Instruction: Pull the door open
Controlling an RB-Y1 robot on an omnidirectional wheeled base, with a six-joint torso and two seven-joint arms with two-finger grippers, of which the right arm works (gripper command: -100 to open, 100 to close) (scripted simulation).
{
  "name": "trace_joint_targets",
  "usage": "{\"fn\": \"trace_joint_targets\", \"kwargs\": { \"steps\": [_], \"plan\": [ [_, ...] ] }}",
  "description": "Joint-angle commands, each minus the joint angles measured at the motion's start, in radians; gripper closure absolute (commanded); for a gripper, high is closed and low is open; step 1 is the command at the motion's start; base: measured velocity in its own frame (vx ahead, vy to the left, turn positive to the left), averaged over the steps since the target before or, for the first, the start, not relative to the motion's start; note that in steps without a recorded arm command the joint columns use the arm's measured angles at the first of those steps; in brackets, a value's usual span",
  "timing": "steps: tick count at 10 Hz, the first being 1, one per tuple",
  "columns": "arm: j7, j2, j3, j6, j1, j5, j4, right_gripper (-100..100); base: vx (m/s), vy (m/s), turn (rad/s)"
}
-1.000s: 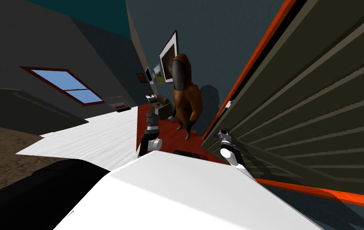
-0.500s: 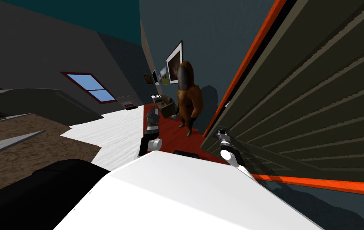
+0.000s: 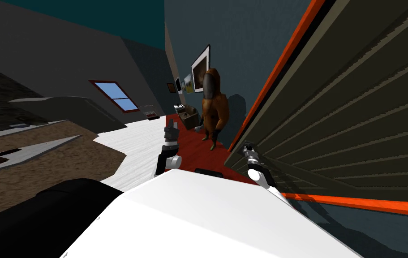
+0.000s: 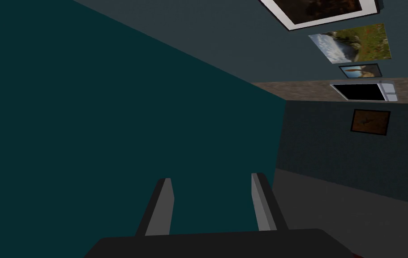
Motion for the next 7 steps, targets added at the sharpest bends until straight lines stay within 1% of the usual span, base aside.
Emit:
{"fn": "trace_joint_targets", "kwargs": {
  "steps": [1,2,5,6,7],
  "plan": [
    [-0.022,-0.017,0.017,-0.008,0.009,0.008,-0.009,100,-0.234,-0.036,0.147],
    [-0.031,-0.025,0.024,-0.011,0.012,0.012,-0.012,100,-0.252,-0.045,0.142],
    [-0.056,-0.047,0.043,-0.02,0.019,0.021,-0.023,100,-0.206,-0.038,0.108],
    [-0.048,-0.041,0.042,-0.012,0.02,0.018,-0.02,100,-0.084,0.001,0.028],
    [-0.061,-0.052,0.055,-0.017,0.025,0.023,-0.024,100,-0.15,-0.018,0.127]
  ]
}}
